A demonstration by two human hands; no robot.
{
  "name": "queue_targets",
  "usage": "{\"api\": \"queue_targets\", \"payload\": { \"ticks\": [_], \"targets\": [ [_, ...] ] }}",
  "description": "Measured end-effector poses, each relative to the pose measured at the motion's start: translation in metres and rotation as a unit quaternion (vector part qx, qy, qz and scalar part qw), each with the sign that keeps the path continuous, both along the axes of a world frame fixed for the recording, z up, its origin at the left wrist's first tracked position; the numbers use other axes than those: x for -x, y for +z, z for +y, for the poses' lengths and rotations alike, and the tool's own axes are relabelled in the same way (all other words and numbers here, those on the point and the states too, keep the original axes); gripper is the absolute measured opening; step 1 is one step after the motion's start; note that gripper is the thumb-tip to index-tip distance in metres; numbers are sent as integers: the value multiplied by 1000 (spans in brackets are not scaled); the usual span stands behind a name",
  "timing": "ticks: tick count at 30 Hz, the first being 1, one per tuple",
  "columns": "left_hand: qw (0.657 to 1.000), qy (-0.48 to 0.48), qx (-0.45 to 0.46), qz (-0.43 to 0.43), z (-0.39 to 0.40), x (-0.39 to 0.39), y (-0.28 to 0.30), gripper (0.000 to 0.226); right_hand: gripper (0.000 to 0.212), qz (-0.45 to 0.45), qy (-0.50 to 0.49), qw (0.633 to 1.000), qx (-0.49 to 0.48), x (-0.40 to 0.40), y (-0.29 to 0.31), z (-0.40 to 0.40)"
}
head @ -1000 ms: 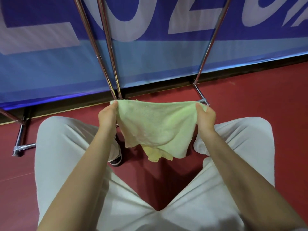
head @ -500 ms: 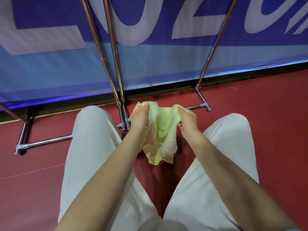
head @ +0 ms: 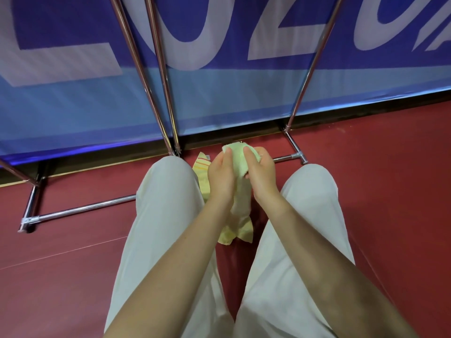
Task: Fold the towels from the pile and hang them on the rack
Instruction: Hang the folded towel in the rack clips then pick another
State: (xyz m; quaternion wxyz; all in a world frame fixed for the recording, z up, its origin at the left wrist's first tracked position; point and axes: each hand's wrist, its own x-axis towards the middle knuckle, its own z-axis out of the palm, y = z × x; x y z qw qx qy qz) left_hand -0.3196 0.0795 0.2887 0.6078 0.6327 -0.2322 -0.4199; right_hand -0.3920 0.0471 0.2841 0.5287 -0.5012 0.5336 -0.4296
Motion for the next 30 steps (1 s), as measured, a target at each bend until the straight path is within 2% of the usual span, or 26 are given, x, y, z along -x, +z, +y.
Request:
{"api": "queue_targets", "payload": {
  "ticks": [3,5,9,13,16,20,26,30],
  "targets": [
    [1000,6,4,8,-3,-3,-4,35,30,-73,37,997,-7,-2,7,3],
    [1000,24,3,7,-5,-7,-4,33,24,-92,71,993,4,-2,11,5],
    [1000,19,10,-11,-4,-4,-3,32,12,20,103,992,75,5,10,6],
    [999,0,24,-34,0,1,-1,31,19,86,69,984,140,12,7,1],
    [998,-17,35,-48,3,1,-2,35,31,125,96,972,176,21,6,1],
    [998,-11,48,-46,6,3,-1,24,13,154,103,961,207,28,4,3],
    [998,-18,51,-45,7,10,-2,22,3,189,57,939,283,38,-1,2],
    [997,-25,50,-55,7,11,-4,26,5,156,77,958,230,43,1,4]
  ]
}}
